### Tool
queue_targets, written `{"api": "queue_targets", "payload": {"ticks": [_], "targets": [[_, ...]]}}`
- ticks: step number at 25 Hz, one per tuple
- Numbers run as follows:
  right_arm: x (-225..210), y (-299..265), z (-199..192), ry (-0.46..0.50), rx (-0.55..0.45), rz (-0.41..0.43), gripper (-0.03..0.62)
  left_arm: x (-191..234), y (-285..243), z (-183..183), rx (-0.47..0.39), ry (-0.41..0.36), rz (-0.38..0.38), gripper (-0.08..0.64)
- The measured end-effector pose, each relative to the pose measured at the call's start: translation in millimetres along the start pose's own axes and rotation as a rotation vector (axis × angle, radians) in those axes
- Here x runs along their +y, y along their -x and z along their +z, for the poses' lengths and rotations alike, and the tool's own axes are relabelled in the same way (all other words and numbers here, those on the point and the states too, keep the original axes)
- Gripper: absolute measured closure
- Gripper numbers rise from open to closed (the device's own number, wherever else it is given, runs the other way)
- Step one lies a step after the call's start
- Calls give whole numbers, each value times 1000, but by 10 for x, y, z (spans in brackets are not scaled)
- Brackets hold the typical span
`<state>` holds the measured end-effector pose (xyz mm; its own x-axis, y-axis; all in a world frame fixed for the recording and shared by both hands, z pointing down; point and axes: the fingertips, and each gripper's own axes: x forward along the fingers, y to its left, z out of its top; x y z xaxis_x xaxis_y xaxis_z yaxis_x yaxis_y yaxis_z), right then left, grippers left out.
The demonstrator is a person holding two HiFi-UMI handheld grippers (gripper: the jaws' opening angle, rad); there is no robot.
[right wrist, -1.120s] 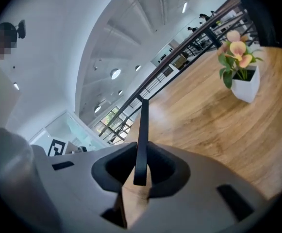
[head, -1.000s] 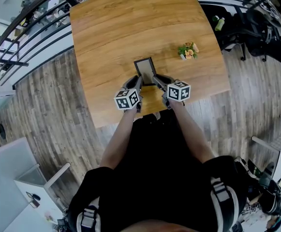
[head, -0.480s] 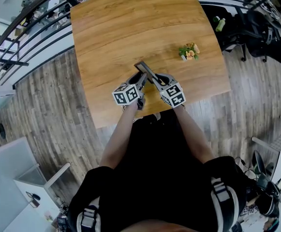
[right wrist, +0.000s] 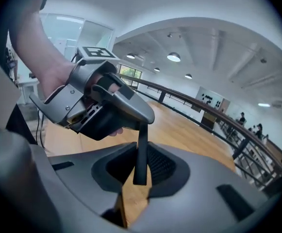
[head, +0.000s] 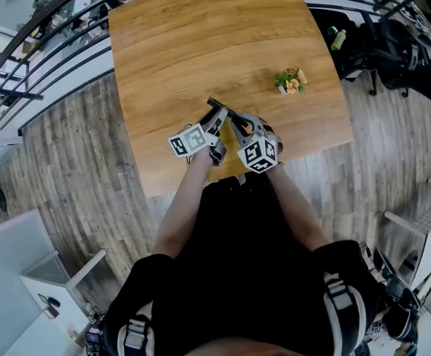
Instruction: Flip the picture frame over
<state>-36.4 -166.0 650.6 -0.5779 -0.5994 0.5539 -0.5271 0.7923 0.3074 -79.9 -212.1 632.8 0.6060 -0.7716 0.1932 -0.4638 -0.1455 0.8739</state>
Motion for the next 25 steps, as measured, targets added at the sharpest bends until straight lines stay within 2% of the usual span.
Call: {"api": "queue_targets", "payload": {"ticks": [4,9,11,13,17,19,21,25], "targets": [[9,7,13,171,24,-42,518,29,-15,0,8,25,2,387],[35,56,-12,493,67,-145,517,81,-19,-36,14,123,-4,387],[38,65,-21,540,65,-170,517,100,-19,-41,14,146,-1,388],[38,81,-31,539,60,-182,517,112,-22,-50,8,176,-1,413],[84,103,-3,519,42,-183,515,136,23,-40,-29,295,-39,440],[109,95,1,513,31,-174,511,136,35,-22,-35,289,-56,445],[128,86,5,479,18,-151,500,116,21,26,-35,251,-80,453],[159,92,82,311,-29,-48,472,60,46,103,-39,211,-105,465]]}}
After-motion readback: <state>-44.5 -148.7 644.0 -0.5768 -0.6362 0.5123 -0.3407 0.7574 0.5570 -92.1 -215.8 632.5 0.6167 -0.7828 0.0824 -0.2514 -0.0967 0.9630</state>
